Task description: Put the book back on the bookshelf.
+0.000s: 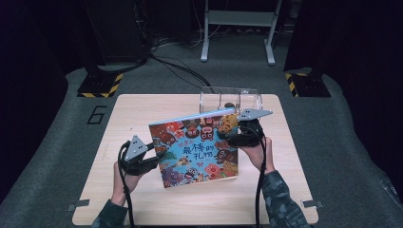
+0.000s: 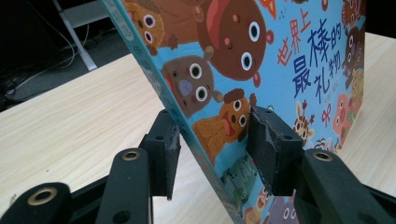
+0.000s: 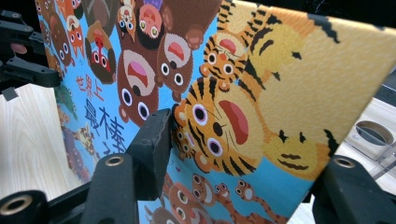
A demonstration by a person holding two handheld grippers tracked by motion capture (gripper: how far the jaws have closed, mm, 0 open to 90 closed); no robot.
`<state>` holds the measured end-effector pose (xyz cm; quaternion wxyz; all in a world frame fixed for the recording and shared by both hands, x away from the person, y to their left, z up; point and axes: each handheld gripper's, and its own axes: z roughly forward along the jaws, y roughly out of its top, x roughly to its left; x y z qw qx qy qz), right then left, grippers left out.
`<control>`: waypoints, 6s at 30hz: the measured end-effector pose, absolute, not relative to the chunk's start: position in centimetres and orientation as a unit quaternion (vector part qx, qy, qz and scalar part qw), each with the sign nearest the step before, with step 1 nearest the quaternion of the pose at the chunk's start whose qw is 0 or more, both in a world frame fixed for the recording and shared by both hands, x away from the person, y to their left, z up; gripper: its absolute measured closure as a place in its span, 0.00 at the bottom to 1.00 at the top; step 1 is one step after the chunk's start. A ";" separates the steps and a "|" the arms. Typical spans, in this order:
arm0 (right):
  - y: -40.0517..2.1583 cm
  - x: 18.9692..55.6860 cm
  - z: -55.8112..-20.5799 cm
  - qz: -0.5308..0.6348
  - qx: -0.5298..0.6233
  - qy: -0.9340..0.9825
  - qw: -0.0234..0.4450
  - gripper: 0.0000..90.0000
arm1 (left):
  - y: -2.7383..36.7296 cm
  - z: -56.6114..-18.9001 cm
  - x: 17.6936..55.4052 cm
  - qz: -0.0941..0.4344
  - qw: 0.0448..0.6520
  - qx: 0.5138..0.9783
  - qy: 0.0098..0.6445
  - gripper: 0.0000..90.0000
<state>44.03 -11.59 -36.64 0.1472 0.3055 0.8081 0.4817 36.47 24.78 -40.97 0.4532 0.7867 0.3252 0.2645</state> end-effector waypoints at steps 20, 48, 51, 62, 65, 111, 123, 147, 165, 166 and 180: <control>-11.4 43.8 -36.1 0.480 0.289 0.816 0.144 0.49 | 25.8 -40.7 36.5 0.264 0.489 0.771 0.311 0.64; -11.6 43.7 -36.7 0.490 0.279 0.813 0.149 0.46 | 25.9 -40.5 36.5 0.257 0.509 0.773 0.279 0.58; -11.7 43.8 -36.7 0.491 0.276 0.814 0.144 0.46 | 25.7 -40.2 36.8 0.250 0.526 0.768 0.266 0.58; -11.8 43.7 -36.7 0.489 0.279 0.815 0.140 0.45 | 25.3 -39.7 37.2 0.260 0.520 0.775 0.246 0.66; -12.2 43.4 -36.6 0.482 0.283 0.816 0.148 0.38 | 25.5 -39.6 37.3 0.256 0.519 0.779 0.239 0.68; -11.7 44.9 -36.7 0.489 0.356 0.778 0.172 0.26 | 22.3 -34.0 39.7 0.145 0.491 0.832 0.215 0.63; -11.0 45.0 -36.6 0.487 0.354 0.779 0.173 0.06 | 19.8 -33.2 41.0 0.159 0.437 0.865 0.188 0.69; -21.8 41.0 -50.6 0.388 0.527 0.730 0.195 0.00 | 19.8 -33.0 41.5 0.109 0.444 0.869 0.188 0.89; -23.6 40.2 -52.4 0.393 0.543 0.708 0.224 0.04 | 18.3 -31.0 42.2 0.110 0.425 0.870 0.225 0.90; -23.6 40.2 -52.4 0.393 0.543 0.708 0.224 0.04 | 18.1 -31.0 42.2 0.109 0.425 0.869 0.230 0.90; -23.6 40.1 -52.3 0.396 0.547 0.701 0.229 0.04 | 19.1 -28.7 42.8 0.135 0.427 0.860 0.245 0.90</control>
